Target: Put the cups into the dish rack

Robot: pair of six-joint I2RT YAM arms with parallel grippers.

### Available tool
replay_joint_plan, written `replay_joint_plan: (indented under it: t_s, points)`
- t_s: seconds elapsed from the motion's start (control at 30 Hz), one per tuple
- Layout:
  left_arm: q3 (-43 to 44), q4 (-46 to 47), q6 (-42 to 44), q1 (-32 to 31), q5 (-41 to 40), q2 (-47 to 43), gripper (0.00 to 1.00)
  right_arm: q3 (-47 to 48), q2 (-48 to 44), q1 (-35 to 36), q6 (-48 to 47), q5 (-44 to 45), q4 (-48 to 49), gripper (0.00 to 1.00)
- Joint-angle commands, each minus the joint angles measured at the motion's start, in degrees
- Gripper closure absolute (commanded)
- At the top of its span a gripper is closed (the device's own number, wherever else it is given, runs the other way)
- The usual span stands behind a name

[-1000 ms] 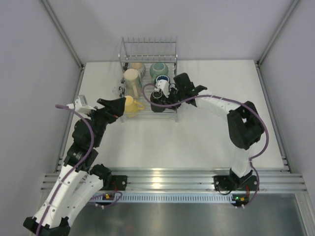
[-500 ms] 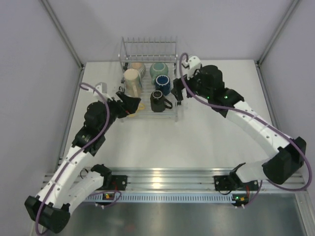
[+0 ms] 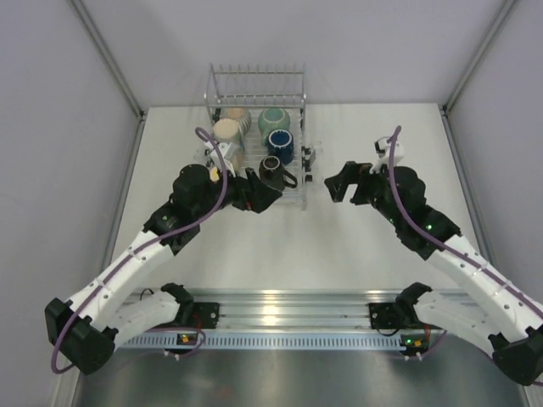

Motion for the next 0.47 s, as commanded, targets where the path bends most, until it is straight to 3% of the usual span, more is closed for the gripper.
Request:
replay_joint_plan:
  t_s: [0.0,0.43]
  points:
    - [-0.41,4.7,2.97,-2.05,0.83,-1.85,0.02,-3.34,-5.2,0.46,0.44,1.81,6.23,0.01]
    - [-2.61,4.96,1.13,-3.19,-0.4,-5.1,0.02,-3.79,-9.34,0.46,-0.98,-0.74,4.83,0.0]
